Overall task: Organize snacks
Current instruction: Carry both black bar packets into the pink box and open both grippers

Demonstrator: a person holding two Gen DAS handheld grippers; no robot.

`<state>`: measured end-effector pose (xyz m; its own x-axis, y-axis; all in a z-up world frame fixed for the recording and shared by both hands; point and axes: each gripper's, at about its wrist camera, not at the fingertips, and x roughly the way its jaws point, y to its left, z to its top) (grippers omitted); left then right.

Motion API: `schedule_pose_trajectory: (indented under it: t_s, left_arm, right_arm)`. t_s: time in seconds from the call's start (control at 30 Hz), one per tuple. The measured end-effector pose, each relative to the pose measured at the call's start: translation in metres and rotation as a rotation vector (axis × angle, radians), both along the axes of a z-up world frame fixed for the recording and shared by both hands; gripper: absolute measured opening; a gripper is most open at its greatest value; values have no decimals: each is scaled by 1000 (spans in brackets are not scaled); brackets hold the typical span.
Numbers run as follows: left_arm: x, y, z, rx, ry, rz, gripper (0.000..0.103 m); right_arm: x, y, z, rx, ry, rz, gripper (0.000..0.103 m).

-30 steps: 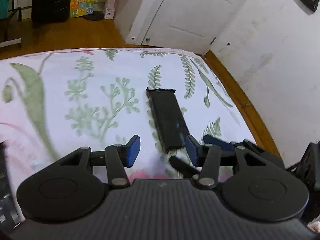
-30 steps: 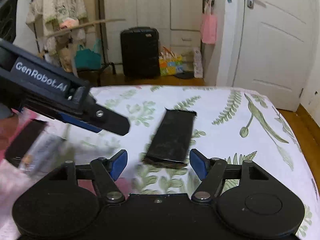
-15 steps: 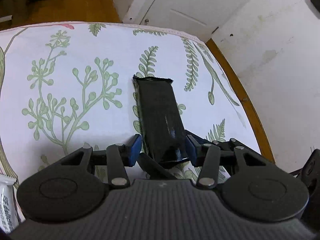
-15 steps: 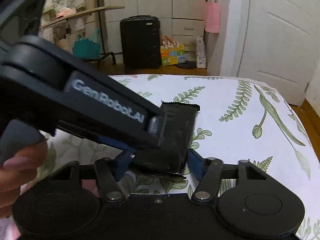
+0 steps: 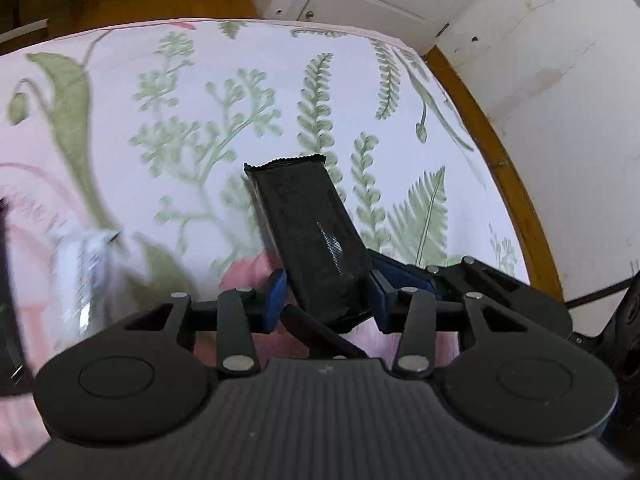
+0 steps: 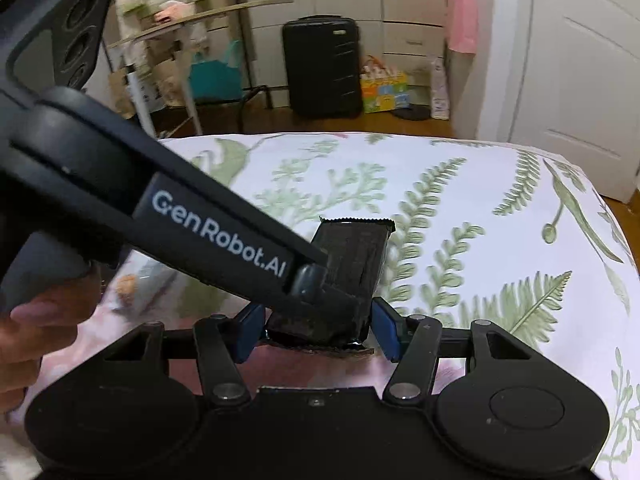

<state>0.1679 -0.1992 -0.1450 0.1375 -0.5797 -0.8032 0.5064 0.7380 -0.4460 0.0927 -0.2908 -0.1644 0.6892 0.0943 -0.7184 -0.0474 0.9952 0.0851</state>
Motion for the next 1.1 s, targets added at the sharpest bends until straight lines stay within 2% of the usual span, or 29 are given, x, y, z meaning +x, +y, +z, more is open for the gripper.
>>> schedule_pose_trajectory:
  t_s: [0.3, 0.4, 0.67, 0.93, 1.1]
  left_arm:
    - [-32, 56, 48, 34, -8, 10, 42]
    - [-45, 82, 70, 40, -6, 73, 42]
    - [-72, 150, 127, 13, -129, 177, 44]
    - [-61, 216, 145, 55, -183, 276, 45]
    - [-40, 251, 138, 75, -202, 306, 45]
  right_arm:
    - [-27, 46, 46, 37, 22, 65, 62]
    - [-35, 64, 64, 52, 10, 117, 62]
    - [-50, 112, 112, 34, -96, 262, 62]
    - [-23, 169, 123, 64, -138, 369, 62]
    - [0, 205, 113, 70, -173, 396, 62]
